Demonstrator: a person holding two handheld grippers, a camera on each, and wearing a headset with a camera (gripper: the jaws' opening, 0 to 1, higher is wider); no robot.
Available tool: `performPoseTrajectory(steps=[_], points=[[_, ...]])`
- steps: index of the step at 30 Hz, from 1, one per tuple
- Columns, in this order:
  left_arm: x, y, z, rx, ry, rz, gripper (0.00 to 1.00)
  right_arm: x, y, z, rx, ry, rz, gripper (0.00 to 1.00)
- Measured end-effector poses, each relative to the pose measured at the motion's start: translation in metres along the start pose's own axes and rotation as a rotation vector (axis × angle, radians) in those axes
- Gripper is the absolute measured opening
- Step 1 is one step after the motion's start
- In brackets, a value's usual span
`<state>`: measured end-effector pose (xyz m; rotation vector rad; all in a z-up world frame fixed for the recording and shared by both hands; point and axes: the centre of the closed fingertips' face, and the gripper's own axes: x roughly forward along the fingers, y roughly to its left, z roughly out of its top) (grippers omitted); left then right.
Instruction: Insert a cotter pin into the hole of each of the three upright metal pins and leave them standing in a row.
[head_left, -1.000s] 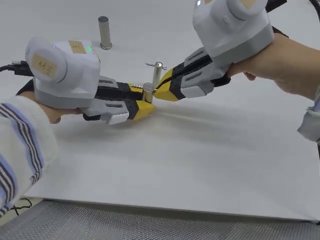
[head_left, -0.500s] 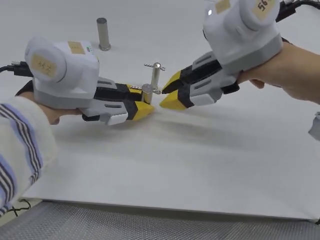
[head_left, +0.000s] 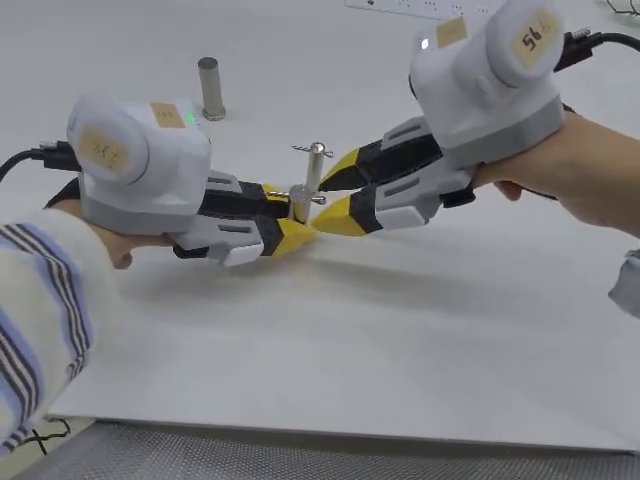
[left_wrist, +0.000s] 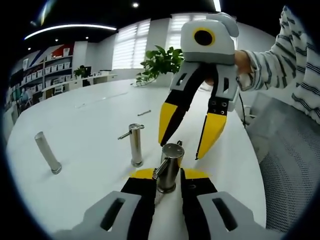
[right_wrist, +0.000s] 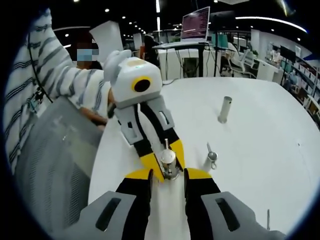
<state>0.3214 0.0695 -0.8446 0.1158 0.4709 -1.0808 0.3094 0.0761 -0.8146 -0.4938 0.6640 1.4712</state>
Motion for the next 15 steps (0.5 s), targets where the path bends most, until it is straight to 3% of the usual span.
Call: performPoseTrajectory(steps=[4,10,15], points=[[-0.001,-0.005,0.006,-0.017,-0.02,-0.029,0.45,0.001,0.0,0.004,-0.006,-0.015,-0.002,0.27],[-0.004,-0.001,-0.004,-0.015,0.031,0.005,0.65,0.005,-0.001,0.006,-0.019,-0.018,-0.002,0.27],[-0.01,0.001,-0.001,-0.042,-0.001,0.031,0.88,0.008,0.001,0.009,-0.029,-0.027,0.001,0.27]])
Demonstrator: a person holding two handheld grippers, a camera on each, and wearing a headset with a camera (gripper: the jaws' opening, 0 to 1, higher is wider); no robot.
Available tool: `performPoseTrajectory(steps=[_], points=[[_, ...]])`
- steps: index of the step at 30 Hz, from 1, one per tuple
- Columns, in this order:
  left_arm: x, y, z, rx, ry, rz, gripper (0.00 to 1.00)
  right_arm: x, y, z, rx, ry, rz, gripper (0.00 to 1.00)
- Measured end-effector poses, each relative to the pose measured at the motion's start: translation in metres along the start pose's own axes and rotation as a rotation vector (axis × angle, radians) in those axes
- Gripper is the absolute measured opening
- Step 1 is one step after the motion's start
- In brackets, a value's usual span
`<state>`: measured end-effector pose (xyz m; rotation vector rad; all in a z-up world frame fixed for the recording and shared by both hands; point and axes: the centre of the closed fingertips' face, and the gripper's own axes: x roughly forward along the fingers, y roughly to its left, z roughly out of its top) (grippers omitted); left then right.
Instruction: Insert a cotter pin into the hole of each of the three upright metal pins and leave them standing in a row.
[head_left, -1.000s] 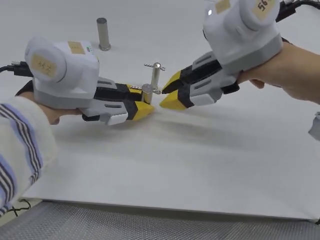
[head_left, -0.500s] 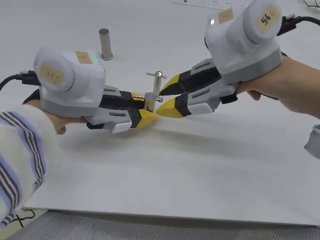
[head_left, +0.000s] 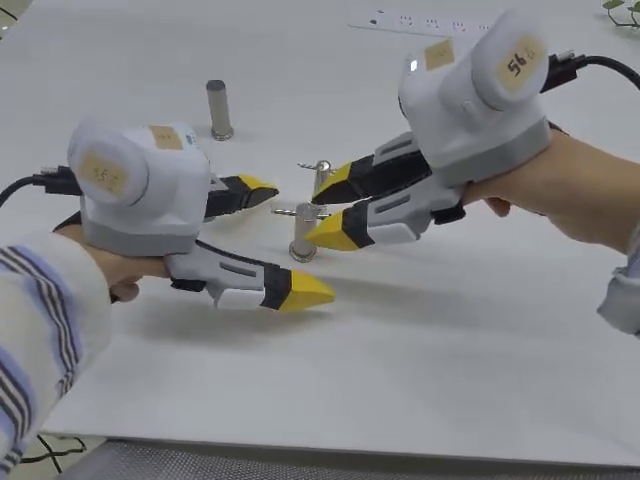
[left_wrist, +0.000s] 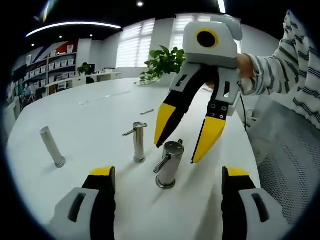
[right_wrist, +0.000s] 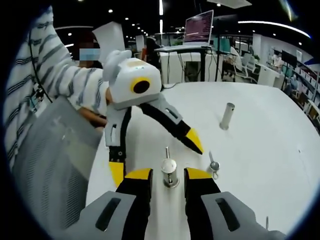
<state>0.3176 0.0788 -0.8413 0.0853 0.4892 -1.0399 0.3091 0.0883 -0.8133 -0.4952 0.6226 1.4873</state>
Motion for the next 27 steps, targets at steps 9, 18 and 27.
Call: performPoseTrajectory(steps=[9,18,27], points=[[-0.008,0.002,0.014,-0.055,-0.061,0.011,0.99,0.011,-0.001,-0.003,0.005,-0.006,-0.01,0.26],[-0.012,0.0,0.013,-0.059,-0.062,0.018,0.99,0.02,-0.009,-0.009,-0.008,-0.003,-0.028,0.24],[-0.014,0.0,0.014,-0.054,-0.061,0.018,0.99,0.022,-0.008,-0.005,-0.007,-0.025,-0.019,0.16]])
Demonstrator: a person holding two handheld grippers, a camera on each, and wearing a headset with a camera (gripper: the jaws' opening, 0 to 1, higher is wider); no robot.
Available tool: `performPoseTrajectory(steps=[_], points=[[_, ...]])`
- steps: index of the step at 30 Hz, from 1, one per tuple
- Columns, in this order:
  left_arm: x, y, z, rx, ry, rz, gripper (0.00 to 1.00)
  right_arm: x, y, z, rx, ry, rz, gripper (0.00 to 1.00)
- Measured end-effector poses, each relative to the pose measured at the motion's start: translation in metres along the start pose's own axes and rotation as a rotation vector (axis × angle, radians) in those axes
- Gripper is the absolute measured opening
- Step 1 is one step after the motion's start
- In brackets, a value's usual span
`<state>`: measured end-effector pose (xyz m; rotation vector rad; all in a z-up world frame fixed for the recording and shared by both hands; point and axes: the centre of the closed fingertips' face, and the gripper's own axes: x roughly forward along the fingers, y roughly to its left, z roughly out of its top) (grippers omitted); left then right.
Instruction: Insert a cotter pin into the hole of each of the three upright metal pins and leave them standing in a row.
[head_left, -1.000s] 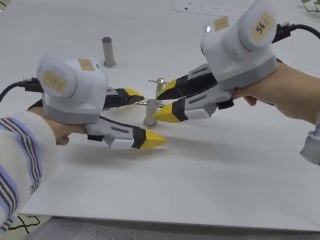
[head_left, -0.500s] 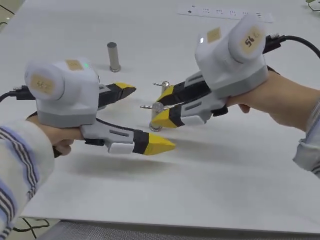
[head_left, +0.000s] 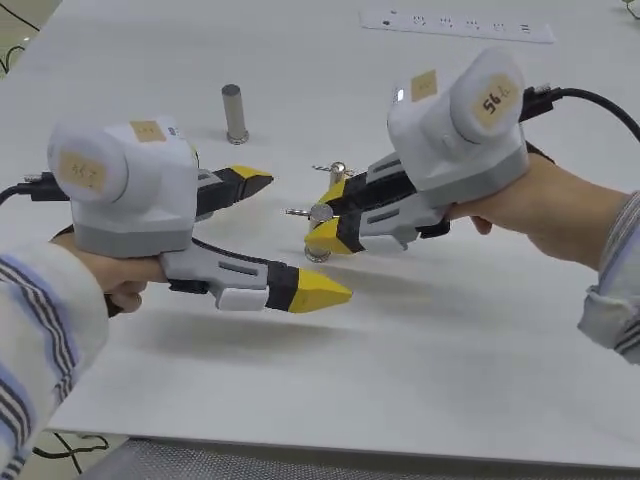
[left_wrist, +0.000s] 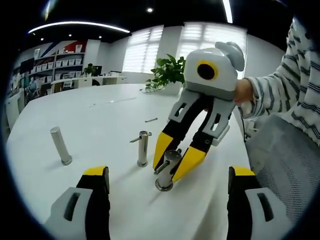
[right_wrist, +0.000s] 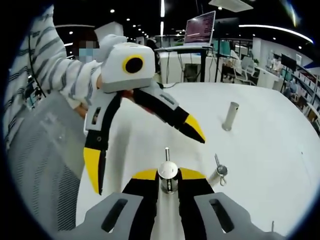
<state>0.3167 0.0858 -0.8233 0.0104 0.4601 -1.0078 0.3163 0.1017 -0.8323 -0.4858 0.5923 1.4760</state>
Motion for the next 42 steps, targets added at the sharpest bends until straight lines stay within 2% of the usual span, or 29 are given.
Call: performPoseTrajectory(steps=[8,10,12,16,20,24,27,35,40,42], points=[[0.0,0.001,-0.007,-0.011,0.03,0.003,0.99,-0.002,0.001,-0.001,-0.082,0.016,0.003,0.14],[0.0,0.003,-0.008,-0.004,0.037,0.012,0.99,-0.004,0.003,-0.002,-0.127,0.015,0.016,0.14],[0.0,0.004,-0.007,-0.011,0.032,0.017,0.99,-0.008,0.003,-0.004,-0.143,0.018,0.027,0.14],[-0.001,0.007,-0.002,-0.023,0.017,0.029,0.99,-0.026,0.002,-0.001,-0.153,-0.018,0.049,0.14],[-0.002,0.008,-0.002,-0.014,0.028,0.035,0.99,-0.047,-0.008,-0.005,-0.165,-0.028,0.062,0.14],[-0.003,0.013,0.0,-0.007,0.028,0.054,0.96,-0.063,-0.022,-0.019,-0.173,-0.014,0.06,0.14],[-0.003,0.015,-0.002,-0.008,0.038,0.061,0.97,-0.069,-0.032,-0.03,-0.168,-0.001,0.05,0.14],[-0.003,0.016,-0.006,-0.019,0.056,0.06,0.97,-0.076,-0.05,-0.049,-0.154,0.036,0.034,0.14],[-0.004,0.018,-0.007,-0.022,0.063,0.072,0.97,-0.077,-0.055,-0.053,-0.137,0.028,0.036,0.14],[-0.005,0.024,-0.005,-0.019,0.055,0.105,0.97,-0.077,-0.057,-0.053,-0.134,0.024,0.038,0.14]])
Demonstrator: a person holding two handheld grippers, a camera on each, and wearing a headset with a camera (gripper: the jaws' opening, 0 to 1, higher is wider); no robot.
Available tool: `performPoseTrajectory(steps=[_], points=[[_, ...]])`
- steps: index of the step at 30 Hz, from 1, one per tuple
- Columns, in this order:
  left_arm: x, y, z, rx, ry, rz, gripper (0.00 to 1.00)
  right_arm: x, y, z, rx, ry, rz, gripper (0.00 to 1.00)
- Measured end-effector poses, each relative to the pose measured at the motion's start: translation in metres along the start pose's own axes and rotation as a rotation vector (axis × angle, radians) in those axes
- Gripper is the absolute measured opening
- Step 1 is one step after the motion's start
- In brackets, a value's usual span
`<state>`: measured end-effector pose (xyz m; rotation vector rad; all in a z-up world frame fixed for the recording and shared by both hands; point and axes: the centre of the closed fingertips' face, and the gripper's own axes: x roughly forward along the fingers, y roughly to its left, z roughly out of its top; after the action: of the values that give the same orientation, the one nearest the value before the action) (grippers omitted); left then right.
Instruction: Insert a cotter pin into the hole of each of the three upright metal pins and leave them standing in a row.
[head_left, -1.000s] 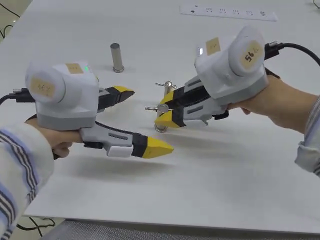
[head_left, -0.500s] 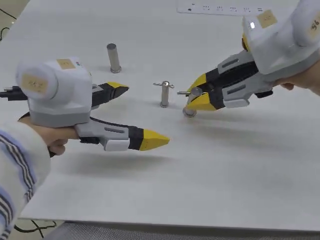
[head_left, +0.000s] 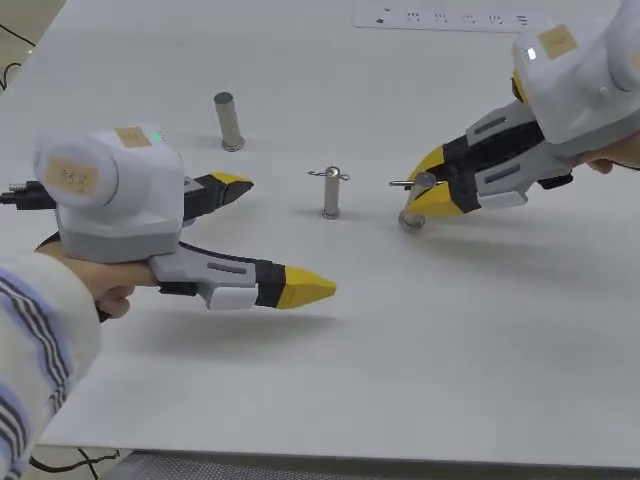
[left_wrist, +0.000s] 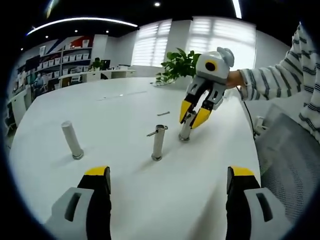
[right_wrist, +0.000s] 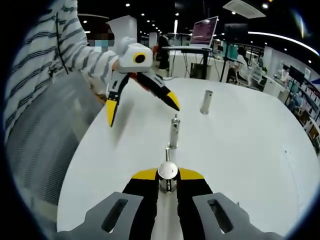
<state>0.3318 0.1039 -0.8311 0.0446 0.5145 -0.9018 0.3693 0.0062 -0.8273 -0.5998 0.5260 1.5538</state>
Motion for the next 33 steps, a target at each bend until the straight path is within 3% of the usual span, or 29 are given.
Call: performPoseTrajectory(steps=[11,21,28,30,33], points=[[-0.007,0.007,0.003,-0.016,-0.007,0.016,0.95,0.004,-0.007,-0.005,0.059,-0.01,-0.012,0.14],[-0.009,0.008,0.004,-0.025,-0.011,0.023,0.95,0.005,-0.004,-0.002,0.1,-0.039,-0.024,0.15],[-0.009,0.005,0.004,-0.025,-0.003,0.015,0.95,0.007,0.005,0.001,0.096,-0.044,-0.051,0.16],[-0.01,0.005,0.004,-0.021,0.0,0.014,0.95,0.007,0.003,-0.004,0.098,-0.026,-0.07,0.19],[-0.012,0.004,0.004,-0.016,0.002,0.014,0.95,0.002,0.0,-0.003,0.13,-0.047,-0.107,0.24]])
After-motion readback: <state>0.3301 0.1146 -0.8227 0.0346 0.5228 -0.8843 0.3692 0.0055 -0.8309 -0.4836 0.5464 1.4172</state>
